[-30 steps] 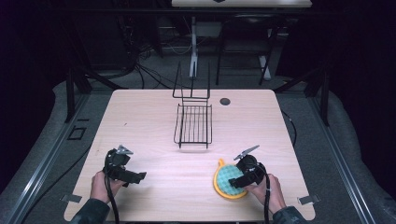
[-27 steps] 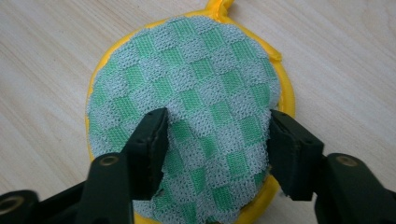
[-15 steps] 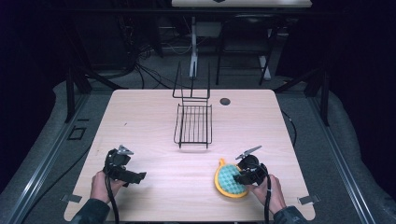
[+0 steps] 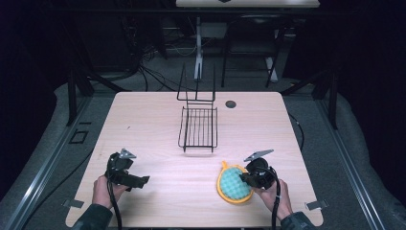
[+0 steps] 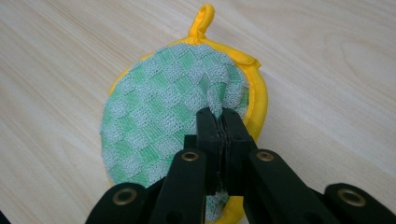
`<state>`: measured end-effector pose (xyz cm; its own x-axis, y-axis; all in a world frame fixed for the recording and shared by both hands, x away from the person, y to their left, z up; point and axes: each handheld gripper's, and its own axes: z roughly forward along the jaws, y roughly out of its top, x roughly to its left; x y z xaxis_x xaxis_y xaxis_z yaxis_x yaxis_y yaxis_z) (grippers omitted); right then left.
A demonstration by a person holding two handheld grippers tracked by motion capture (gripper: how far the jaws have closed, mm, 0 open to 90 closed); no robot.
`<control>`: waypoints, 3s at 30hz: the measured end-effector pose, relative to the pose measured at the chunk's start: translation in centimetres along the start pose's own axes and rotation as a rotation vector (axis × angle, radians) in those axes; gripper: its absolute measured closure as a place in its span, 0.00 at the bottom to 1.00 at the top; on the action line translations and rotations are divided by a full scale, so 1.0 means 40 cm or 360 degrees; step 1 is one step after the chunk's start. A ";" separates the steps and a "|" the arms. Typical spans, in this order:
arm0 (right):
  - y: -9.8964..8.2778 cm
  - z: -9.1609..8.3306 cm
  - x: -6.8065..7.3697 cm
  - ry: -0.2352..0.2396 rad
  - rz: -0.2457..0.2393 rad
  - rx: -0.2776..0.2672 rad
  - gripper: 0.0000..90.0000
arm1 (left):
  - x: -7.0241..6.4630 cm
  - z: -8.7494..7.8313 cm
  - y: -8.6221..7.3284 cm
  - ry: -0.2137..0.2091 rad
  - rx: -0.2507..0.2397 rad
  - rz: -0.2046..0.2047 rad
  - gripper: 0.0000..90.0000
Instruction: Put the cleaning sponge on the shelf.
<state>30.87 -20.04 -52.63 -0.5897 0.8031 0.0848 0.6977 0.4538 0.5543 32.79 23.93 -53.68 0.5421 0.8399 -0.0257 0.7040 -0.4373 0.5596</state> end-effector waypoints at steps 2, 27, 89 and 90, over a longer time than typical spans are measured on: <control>0.002 -0.009 0.006 0.0018 -0.0001 -0.0033 0.98 | 0.000 0.000 0.000 0.0009 -0.0010 -0.0002 0.01; 0.016 -0.080 -0.005 0.0025 0.0022 -0.0228 0.98 | 0.003 -0.004 0.001 0.0010 -0.0041 -0.0003 0.01; 0.188 -0.110 -0.018 -0.0015 -0.0023 -0.0516 0.98 | -0.009 -0.004 0.006 0.0058 -0.0069 0.0024 0.00; 0.190 -0.111 -0.017 -0.0017 -0.0019 -0.0518 0.98 | -0.009 -0.004 0.006 0.0057 -0.0069 0.0018 0.00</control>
<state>34.78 -18.86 -44.81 -0.5913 0.8035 0.0689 0.5231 0.3171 0.7911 32.70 23.57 -53.41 0.5324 0.8464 0.0103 0.6769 -0.4330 0.5953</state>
